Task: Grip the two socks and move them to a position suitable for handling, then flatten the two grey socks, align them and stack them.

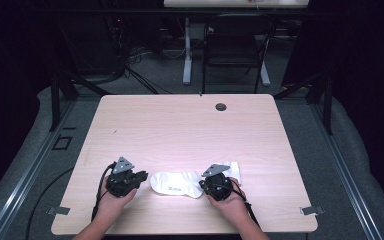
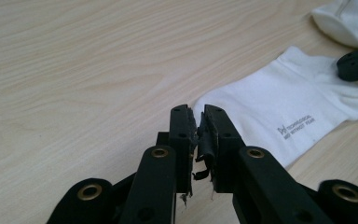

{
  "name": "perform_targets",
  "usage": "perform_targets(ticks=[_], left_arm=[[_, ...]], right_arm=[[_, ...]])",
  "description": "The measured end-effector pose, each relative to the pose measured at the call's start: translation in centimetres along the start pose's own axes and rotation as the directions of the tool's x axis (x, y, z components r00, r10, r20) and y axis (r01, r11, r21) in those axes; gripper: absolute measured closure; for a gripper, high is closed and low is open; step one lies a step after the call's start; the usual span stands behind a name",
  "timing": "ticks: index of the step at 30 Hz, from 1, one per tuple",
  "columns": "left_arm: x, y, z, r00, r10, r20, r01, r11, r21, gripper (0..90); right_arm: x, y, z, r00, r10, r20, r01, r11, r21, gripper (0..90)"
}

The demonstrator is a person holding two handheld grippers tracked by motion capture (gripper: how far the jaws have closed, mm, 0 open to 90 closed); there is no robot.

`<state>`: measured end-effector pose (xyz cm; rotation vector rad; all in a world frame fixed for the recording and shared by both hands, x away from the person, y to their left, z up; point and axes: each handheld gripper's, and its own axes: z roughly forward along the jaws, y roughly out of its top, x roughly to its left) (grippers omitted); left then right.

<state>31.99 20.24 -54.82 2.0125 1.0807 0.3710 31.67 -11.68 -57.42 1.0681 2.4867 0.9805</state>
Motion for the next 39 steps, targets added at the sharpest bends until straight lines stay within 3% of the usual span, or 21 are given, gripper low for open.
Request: perform_targets(ticks=[1,4,9,12,15,19,21,30,35,37,39], left_arm=[[-0.1,0.1,0.1,0.9999,-0.009,0.012,0.009,0.9999,-0.010,81.5],[-0.7,0.3,0.5,0.9991,0.014,0.040,-0.013,0.9996,-0.023,79.0],[-2.0,0.1,2.3,0.9946,0.088,0.055,-0.090,0.9954,0.032,77.2],[-2.3,-0.2,3.2,0.9921,0.120,0.037,-0.122,0.9890,0.083,76.1],[-2.3,-0.7,3.5,0.9921,0.122,0.029,-0.125,0.9843,0.125,75.6],[-2.1,-1.2,3.0,0.9951,0.090,0.040,-0.095,0.9861,0.136,74.8],[-2.0,-1.4,2.8,0.9958,0.075,0.053,-0.082,0.9869,0.139,74.7],[-3.1,-2.1,2.3,0.9936,0.102,0.047,-0.108,0.9860,0.127,73.8],[-3.3,-2.3,2.1,0.9949,0.084,0.057,-0.091,0.9874,0.130,71.4],[-3.2,-2.1,1.8,0.9956,0.072,0.060,-0.079,0.9897,0.120,68.8],[-3.1,-1.7,1.6,0.9955,0.073,0.061,-0.078,0.9928,0.090,66.2]], right_arm=[[-0.1,0.0,0.0,1.0000,0.001,0.002,-0.001,1.0000,0.001,89.8],[-0.2,-0.1,0.0,0.9999,0.011,0.001,-0.011,0.9999,-0.007,89.6],[-0.1,-0.1,0.1,0.9998,0.018,0.008,-0.018,0.9997,-0.017,89.5],[-0.1,-0.1,0.2,0.9998,0.014,0.012,-0.014,0.9998,-0.016,89.6],[-0.1,-0.1,0.1,0.9998,0.013,0.013,-0.013,0.9997,-0.020,89.6],[-0.1,-0.3,0.0,0.9999,0.014,0.010,-0.014,0.9998,-0.017,89.7],[0.0,-0.4,-0.3,1.0000,0.006,0.002,-0.006,0.9999,-0.008,89.8],[0.5,-0.8,-0.8,1.0000,0.002,0.000,-0.002,1.0000,0.008,89.8],[0.6,-1.0,-1.1,0.9997,0.008,-0.022,-0.007,0.9997,0.021,89.5],[0.4,-1.0,-2.0,0.9994,0.023,-0.027,-0.023,0.9997,-0.007,84.8],[-0.4,-0.7,-3.5,0.9985,0.055,0.002,-0.055,0.9948,-0.085,82.7]])
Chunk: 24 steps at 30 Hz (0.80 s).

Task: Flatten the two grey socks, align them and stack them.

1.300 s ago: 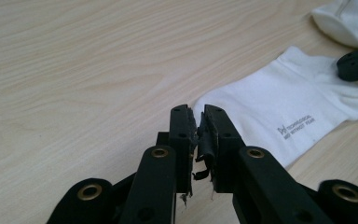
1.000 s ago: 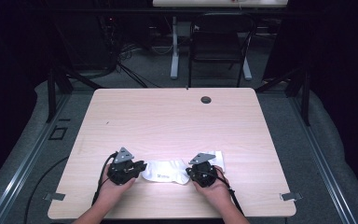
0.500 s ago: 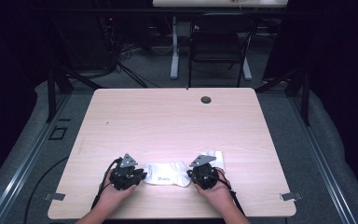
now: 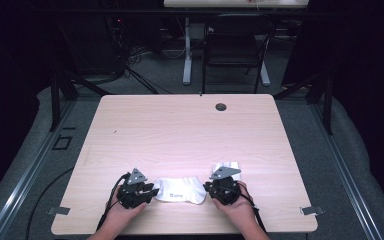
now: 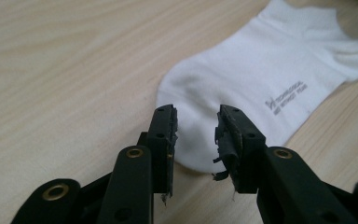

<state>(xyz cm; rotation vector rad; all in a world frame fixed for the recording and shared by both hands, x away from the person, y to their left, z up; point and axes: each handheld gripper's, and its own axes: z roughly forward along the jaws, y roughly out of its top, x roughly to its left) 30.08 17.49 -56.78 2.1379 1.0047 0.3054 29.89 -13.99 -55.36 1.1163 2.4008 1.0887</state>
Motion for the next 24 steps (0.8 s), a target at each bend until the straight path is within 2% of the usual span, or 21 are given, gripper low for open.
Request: perform_targets(ticks=[2,4,7,10,15,18,22,24], left_arm=[[0.2,0.3,-0.3,1.0000,-0.001,0.003,0.001,0.9997,-0.026,65.4],[0.3,0.5,-0.4,1.0000,-0.006,0.007,0.006,0.9990,-0.044,64.7],[0.5,0.6,-0.5,0.9999,-0.014,0.006,0.014,0.9986,-0.052,63.9],[0.5,0.7,-0.4,0.9999,-0.013,0.008,0.013,0.9983,-0.057,63.4],[0.5,0.8,-0.3,0.9999,-0.004,0.012,0.005,0.9983,-0.057,62.9],[0.5,0.9,-0.2,0.9999,-0.003,0.012,0.004,0.9982,-0.060,62.5],[0.7,1.0,0.0,0.9999,-0.003,0.015,0.004,0.9983,-0.057,62.2],[0.8,1.0,0.2,0.9999,-0.002,0.012,0.002,0.9983,-0.058,62.2]], right_arm=[[-1.0,0.2,-1.1,0.9987,0.033,0.038,-0.031,0.9981,-0.054,81.2],[-2.3,0.0,-2.0,0.9923,0.073,0.100,-0.064,0.9937,-0.092,80.6],[-4.2,-0.6,-2.7,0.9791,0.123,0.162,-0.108,0.9896,-0.095,78.4],[-5.3,-1.0,-2.6,0.9688,0.169,0.181,-0.154,0.9836,-0.095,75.0],[-5.5,-1.2,-1.2,0.9610,0.183,0.207,-0.176,0.9830,-0.055,70.2],[-5.8,-1.2,-0.4,0.9588,0.177,0.222,-0.177,0.9840,-0.019,69.4],[-6.2,-1.0,0.7,0.9604,0.175,0.217,-0.183,0.9828,0.021,69.5],[-6.3,-0.8,1.1,0.9611,0.179,0.210,-0.188,0.9818,0.024,69.9]])
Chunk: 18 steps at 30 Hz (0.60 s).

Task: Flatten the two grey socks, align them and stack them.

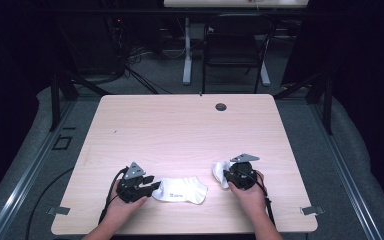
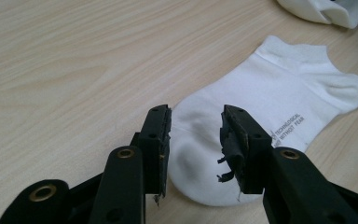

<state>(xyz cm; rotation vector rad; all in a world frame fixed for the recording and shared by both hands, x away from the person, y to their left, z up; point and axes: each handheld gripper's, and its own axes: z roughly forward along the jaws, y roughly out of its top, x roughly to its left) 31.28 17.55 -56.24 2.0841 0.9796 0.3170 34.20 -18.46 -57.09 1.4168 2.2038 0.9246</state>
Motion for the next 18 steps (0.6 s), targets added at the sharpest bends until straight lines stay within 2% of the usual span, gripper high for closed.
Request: perform_targets(ticks=[10,18], left_arm=[[0.7,0.5,0.4,1.0000,-0.007,-0.006,0.007,1.0000,-0.001,62.2],[1.2,0.9,1.1,0.9999,-0.010,-0.003,0.010,0.9999,-0.003,62.1]], right_arm=[[1.1,1.7,2.1,0.9996,-0.015,-0.025,0.015,0.9999,0.002,72.1],[3.6,3.7,4.3,0.9972,-0.022,-0.071,0.022,0.9997,-0.006,73.1]])
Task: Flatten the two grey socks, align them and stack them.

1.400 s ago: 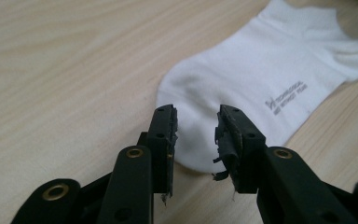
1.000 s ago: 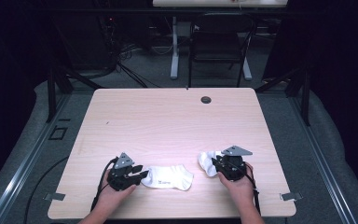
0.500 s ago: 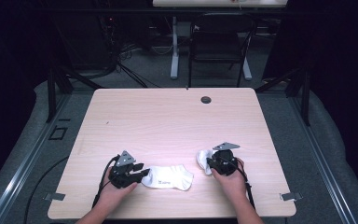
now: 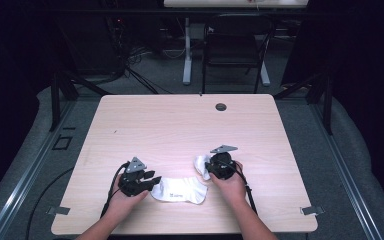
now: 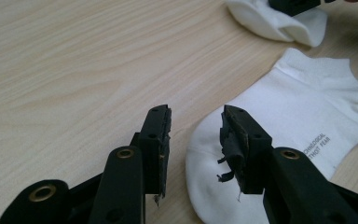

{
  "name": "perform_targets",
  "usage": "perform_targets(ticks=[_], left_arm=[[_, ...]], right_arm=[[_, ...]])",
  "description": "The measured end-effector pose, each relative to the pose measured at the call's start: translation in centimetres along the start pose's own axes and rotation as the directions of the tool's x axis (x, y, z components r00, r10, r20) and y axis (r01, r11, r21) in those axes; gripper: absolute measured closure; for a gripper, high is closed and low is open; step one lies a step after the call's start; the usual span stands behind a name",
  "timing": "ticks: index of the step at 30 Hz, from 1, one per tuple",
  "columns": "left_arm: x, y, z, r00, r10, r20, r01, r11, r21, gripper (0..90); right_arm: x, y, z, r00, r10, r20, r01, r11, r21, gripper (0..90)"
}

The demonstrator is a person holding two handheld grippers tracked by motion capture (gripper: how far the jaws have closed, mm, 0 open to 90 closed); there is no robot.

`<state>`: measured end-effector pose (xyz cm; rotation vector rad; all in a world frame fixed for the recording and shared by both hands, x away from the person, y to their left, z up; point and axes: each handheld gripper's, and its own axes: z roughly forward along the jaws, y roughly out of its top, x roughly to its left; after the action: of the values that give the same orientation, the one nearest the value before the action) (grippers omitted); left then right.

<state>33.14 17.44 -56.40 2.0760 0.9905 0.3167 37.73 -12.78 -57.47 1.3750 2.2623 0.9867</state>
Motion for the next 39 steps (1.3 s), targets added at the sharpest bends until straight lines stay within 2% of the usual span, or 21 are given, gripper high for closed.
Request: perform_targets(ticks=[2,3,4,6,11,12,13,14,17,19,20,22,24,25,27,28,31,32,35,39], left_arm=[[0.1,0.1,0.1,1.0000,-0.009,-0.003,0.009,1.0000,-0.002,62.1],[0.1,0.1,0.1,1.0000,-0.009,-0.003,0.009,1.0000,-0.002,62.1],[0.2,0.2,0.1,1.0000,-0.002,-0.004,0.002,1.0000,0.000,62.1],[0.2,0.3,0.1,0.9999,-0.008,-0.009,0.008,0.9999,-0.008,62.1],[0.2,0.2,0.0,0.9999,-0.007,-0.012,0.007,0.9999,-0.010,62.1],[0.2,0.3,0.0,0.9999,-0.009,-0.012,0.009,0.9999,-0.010,62.1],[0.2,0.3,0.0,0.9999,-0.009,-0.012,0.009,0.9999,-0.010,62.1],[0.2,0.4,-0.1,0.9999,-0.007,-0.014,0.007,0.9999,-0.012,62.1],[0.2,0.8,0.0,0.9999,-0.002,-0.016,0.002,0.9999,-0.014,61.9],[0.1,1.0,0.1,0.9998,-0.003,-0.019,0.003,0.9999,-0.017,61.8],[0.0,1.4,0.3,0.9999,0.000,-0.017,0.000,0.9996,-0.028,61.8],[-0.2,1.7,0.7,0.9998,0.005,-0.020,-0.005,0.9997,-0.024,61.7],[-0.4,2.1,1.0,0.9997,0.014,-0.021,-0.015,0.9994,-0.030,61.9],[-0.4,2.1,1.0,0.9997,0.014,-0.021,-0.015,0.9994,-0.030,62.2],[-0.5,2.5,1.4,0.9997,0.013,-0.022,-0.013,0.9993,-0.035,63.0],[-0.6,2.8,1.6,0.9998,0.009,-0.020,-0.010,0.9991,-0.041,63.8],[-0.7,3.1,1.9,0.9997,0.006,-0.022,-0.007,0.9992,-0.040,64.5],[-0.7,3.1,2.1,0.9994,0.007,-0.033,-0.009,0.9993,-0.037,64.7],[-0.7,3.3,2.4,0.9995,0.001,-0.031,-0.002,0.9994,-0.033,65.4],[-0.8,3.5,2.7,0.9993,0.000,-0.037,-0.001,0.9994,-0.034,66.8]], right_arm=[[0.9,0.5,0.7,0.9998,-0.014,-0.014,0.014,0.9999,-0.004,73.1],[0.9,0.5,0.7,0.9998,-0.014,-0.014,0.014,0.9999,-0.004,73.1],[2.0,1.0,1.3,0.9993,-0.029,-0.025,0.028,0.9996,-0.005,72.9],[2.6,1.3,1.6,0.9988,-0.041,-0.024,0.041,0.9991,-0.007,72.7],[3.4,1.9,0.8,0.9974,-0.058,-0.043,0.056,0.9975,-0.042,69.8],[3.8,1.9,0.0,0.9951,-0.076,-0.063,0.072,0.9957,-0.057,66.7],[3.8,1.9,0.0,0.9951,-0.076,-0.063,0.072,0.9957,-0.057,66.7],[4.2,1.8,-0.4,0.9921,-0.092,-0.086,0.088,0.9950,-0.047,63.6],[4.9,1.3,-0.6,0.9871,-0.134,-0.088,0.132,0.9909,-0.026,60.9],[5.1,1.2,-0.5,0.9864,-0.138,-0.089,0.137,0.9904,-0.018,60.7],[5.3,0.8,-0.1,0.9828,-0.170,-0.072,0.170,0.9854,0.004,61.2],[5.3,0.6,0.2,0.9803,-0.189,-0.057,0.191,0.9809,0.034,68.8],[5.2,0.4,0.3,0.9821,-0.179,-0.059,0.181,0.9830,0.032,80.4],[5.2,0.4,0.3,0.9821,-0.179,-0.059,0.181,0.9830,0.032,80.4],[5.1,0.5,0.2,0.9843,-0.160,-0.075,0.162,0.9867,0.015,87.0],[5.2,0.6,0.2,0.9868,-0.133,-0.093,0.132,0.9912,-0.008,87.5],[5.2,0.9,-0.1,0.9850,-0.132,-0.111,0.131,0.9912,-0.015,87.7],[5.3,1.0,-0.2,0.9851,-0.125,-0.118,0.123,0.9921,-0.024,87.8],[5.6,1.5,-0.5,0.9855,-0.103,-0.135,0.097,0.9941,-0.049,87.7],[6.0,1.8,-0.7,0.9835,-0.100,-0.150,0.092,0.9939,-0.060,87.7]])
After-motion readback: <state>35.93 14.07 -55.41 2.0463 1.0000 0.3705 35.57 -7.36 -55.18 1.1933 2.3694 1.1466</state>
